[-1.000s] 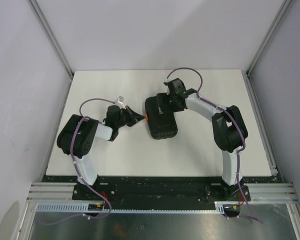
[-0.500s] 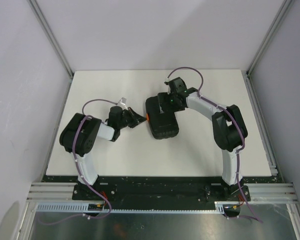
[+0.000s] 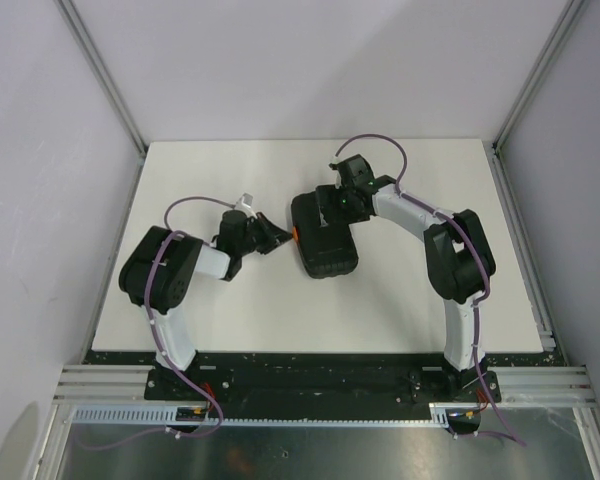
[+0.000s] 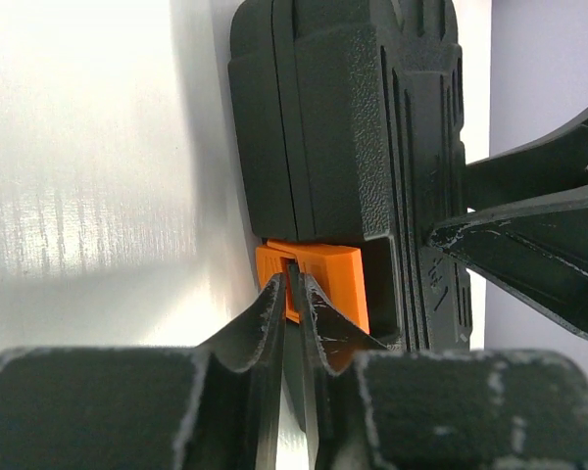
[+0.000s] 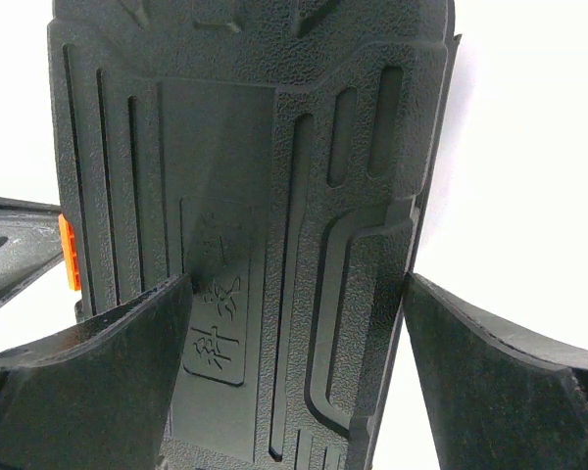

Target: Pack the tool kit

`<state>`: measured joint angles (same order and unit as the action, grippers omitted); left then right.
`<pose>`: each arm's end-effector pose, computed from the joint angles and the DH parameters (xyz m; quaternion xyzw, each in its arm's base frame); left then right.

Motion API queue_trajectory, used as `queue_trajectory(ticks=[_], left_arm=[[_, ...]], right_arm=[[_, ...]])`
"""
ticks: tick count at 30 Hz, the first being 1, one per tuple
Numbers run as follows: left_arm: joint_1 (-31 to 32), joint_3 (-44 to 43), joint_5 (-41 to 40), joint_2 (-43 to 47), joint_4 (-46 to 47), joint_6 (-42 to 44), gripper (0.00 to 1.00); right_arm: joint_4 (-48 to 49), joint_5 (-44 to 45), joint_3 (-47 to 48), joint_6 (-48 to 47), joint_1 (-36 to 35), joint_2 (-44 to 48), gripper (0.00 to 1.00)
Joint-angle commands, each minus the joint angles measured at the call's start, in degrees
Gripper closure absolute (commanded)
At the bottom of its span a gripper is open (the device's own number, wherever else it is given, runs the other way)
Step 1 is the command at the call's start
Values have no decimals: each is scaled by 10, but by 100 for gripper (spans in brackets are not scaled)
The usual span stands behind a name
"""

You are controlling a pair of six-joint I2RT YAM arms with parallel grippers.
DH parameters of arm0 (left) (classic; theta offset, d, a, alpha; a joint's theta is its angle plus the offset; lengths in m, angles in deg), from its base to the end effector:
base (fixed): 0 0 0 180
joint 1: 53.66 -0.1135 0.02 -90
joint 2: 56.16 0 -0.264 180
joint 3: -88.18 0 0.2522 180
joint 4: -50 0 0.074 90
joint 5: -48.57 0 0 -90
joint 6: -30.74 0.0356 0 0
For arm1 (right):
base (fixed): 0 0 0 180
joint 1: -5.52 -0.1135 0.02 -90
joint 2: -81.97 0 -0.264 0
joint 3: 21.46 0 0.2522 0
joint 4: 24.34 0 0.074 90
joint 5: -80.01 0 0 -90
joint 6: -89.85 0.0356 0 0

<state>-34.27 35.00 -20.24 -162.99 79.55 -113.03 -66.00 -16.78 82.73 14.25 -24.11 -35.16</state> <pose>0.3200 -0.1263 0.1193 -0.1482 0.8175 -0.4425 0.3374 0.3887 0.2259 0.2028 -0.1439 0.9402 0.1661 0.2602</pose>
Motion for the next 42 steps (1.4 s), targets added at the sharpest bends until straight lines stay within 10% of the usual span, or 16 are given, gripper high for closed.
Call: queue_trajectory(ticks=[1, 15, 21, 32, 42], left_arm=[[60, -58, 67, 10, 109, -26, 84], [70, -44, 51, 21, 107, -17, 69], [69, -30, 25, -2, 93, -19, 98], [69, -29, -2, -16, 41, 0, 100], [74, -31, 54, 50, 67, 21, 79]], right_arm=[[-75, -56, -47, -12, -34, -73, 11], [-71, -51, -47, -5, -32, -76, 13], [-70, -47, -50, -3, -29, -74, 14], [-68, -45, -52, 0, -26, -75, 15], [-63, -51, -52, 2, -27, -78, 15]])
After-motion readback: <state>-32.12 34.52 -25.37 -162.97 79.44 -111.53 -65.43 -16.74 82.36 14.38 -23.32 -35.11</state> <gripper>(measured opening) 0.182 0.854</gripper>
